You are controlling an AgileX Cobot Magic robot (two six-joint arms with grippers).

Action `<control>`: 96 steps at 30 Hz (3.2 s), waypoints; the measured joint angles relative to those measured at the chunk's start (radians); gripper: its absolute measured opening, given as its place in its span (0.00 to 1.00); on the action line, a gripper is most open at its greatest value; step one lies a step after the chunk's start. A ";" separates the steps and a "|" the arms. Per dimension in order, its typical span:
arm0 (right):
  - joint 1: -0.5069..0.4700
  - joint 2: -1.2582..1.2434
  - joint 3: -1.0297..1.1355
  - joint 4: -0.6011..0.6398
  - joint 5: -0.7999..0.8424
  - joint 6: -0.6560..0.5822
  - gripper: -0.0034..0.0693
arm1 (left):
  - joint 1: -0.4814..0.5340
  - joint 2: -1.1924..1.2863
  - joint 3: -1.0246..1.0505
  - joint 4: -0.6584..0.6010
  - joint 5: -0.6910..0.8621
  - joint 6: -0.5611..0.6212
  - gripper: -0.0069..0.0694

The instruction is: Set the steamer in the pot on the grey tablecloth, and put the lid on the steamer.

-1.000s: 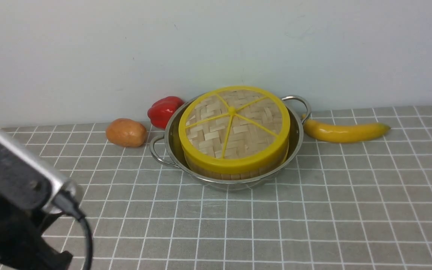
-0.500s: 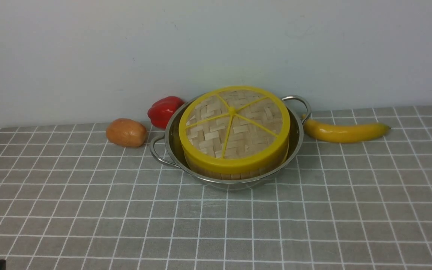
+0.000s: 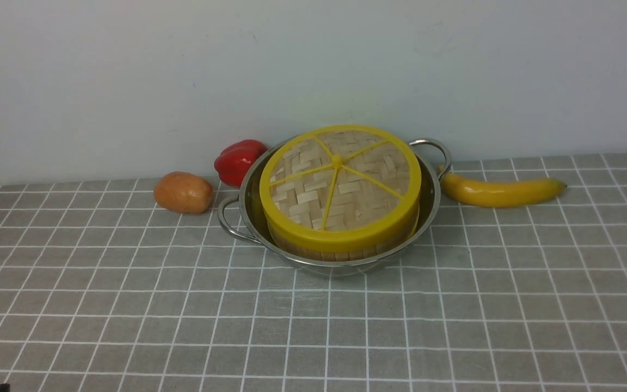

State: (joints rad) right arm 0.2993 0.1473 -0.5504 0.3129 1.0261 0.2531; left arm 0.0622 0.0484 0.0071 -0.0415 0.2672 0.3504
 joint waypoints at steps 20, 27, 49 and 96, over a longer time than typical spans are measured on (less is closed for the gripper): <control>-0.232 -0.050 0.187 -0.255 -0.645 -0.196 0.36 | 0.000 0.000 0.000 0.000 -0.003 0.000 0.20; -0.342 -0.131 0.412 -0.341 -0.750 -0.210 0.38 | 0.000 0.000 0.000 0.000 -0.003 0.000 0.22; -0.394 -0.143 0.558 -0.342 -0.764 -0.128 0.38 | 0.000 0.000 0.000 0.000 -0.003 0.000 0.26; -0.394 -0.143 0.558 -0.342 -0.764 -0.105 0.38 | 0.000 0.000 0.000 0.000 -0.003 0.000 0.35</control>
State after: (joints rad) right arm -0.0947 0.0040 0.0072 -0.0287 0.2617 0.1481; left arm 0.0622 0.0484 0.0071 -0.0415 0.2643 0.3504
